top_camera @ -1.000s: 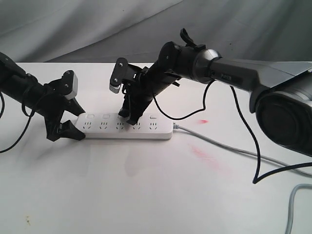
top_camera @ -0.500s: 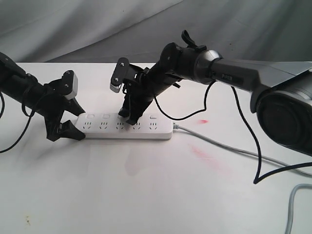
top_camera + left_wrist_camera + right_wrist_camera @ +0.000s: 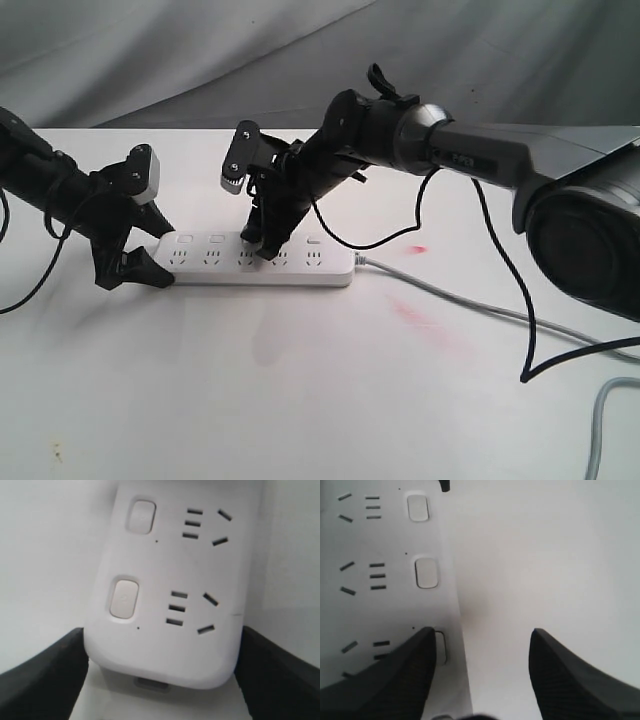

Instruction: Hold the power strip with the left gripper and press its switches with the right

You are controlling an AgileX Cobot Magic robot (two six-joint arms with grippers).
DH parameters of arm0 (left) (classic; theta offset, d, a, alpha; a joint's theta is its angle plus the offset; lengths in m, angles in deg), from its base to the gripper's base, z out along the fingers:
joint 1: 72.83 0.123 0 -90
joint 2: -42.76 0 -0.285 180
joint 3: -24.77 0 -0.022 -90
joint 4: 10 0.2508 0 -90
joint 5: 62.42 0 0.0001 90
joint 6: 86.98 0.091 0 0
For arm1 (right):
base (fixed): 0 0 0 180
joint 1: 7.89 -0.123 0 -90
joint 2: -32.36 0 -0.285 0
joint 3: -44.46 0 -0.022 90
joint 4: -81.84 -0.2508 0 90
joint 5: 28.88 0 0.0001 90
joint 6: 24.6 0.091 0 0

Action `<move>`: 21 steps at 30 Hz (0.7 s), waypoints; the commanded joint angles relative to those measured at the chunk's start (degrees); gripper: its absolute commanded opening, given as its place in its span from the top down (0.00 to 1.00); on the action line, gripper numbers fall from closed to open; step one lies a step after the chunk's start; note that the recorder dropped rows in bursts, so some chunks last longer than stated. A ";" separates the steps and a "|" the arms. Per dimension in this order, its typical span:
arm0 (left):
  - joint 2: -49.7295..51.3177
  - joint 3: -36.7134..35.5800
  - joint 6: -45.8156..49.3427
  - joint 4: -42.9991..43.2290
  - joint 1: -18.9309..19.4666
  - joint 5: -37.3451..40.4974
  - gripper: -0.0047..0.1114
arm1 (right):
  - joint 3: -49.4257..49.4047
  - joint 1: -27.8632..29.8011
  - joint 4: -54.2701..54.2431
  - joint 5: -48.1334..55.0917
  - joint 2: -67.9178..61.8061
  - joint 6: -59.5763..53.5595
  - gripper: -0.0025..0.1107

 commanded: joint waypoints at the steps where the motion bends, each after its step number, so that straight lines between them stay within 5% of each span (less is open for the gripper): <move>1: -0.14 0.31 0.23 -0.48 -0.14 -0.04 0.47 | -1.00 -0.58 2.17 2.75 2.89 1.90 0.51; 21: -0.14 0.31 0.16 -0.48 -0.14 -0.04 0.47 | -1.26 2.93 4.88 6.66 3.55 3.39 0.51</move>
